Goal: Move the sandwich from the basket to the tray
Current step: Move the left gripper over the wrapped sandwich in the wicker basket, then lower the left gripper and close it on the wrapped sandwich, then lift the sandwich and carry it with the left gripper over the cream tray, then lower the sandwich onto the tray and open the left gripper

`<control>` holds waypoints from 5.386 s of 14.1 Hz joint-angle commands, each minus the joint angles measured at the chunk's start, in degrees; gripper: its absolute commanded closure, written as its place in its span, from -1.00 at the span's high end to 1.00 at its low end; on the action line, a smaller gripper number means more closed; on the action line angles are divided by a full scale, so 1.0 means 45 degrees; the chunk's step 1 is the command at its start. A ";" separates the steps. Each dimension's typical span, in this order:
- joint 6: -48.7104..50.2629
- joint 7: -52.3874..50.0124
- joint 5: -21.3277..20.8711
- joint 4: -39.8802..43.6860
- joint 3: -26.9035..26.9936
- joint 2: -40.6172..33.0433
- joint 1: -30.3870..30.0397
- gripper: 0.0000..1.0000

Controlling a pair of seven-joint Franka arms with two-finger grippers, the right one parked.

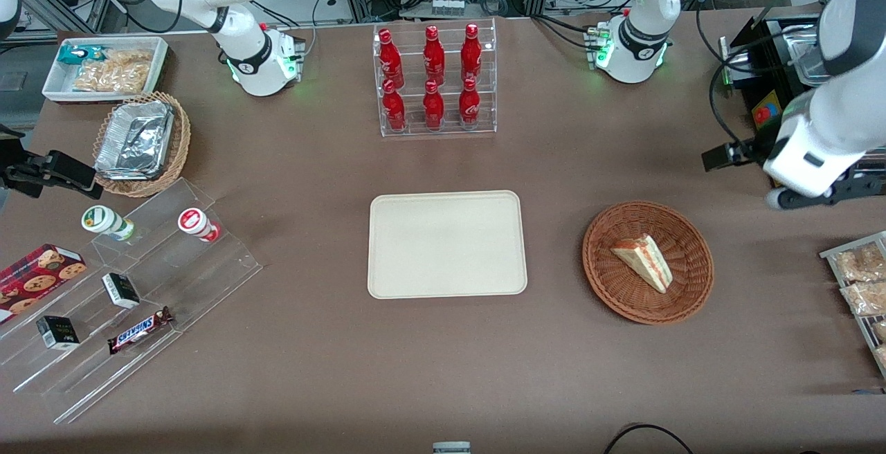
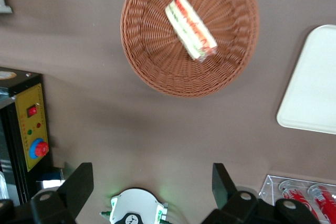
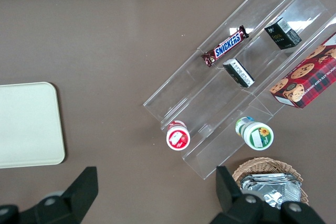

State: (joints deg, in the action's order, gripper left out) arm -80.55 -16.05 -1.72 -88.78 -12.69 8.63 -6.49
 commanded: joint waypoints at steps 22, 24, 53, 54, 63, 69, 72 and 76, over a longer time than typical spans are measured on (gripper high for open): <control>-0.5831 -0.6921 0.0054 -0.0132 -0.0148 0.6148 0.0562 0.99; -0.5773 -0.6902 -0.0105 -0.0153 -0.0129 0.6129 0.0524 0.99; -0.5050 -0.6158 -0.0184 0.0195 -0.1316 0.4449 0.1224 -0.82; -0.5050 -0.6179 -0.0145 0.0546 -0.1572 0.4507 0.1497 -0.82; -0.6218 -0.6568 -0.0848 0.1995 -0.1633 0.6712 0.6338 -0.77; -0.6964 -0.7058 -0.0926 0.3125 -0.1593 0.8489 0.7710 -0.75; -0.7003 -0.7117 -0.0945 0.3711 -0.1516 0.9135 0.8199 -0.67; -0.6925 -0.7156 -0.0984 0.3929 -0.1496 0.9176 0.8180 0.34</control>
State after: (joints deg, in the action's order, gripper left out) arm -112.72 -47.70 -5.25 -73.50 -20.26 49.40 29.40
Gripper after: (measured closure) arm 0.586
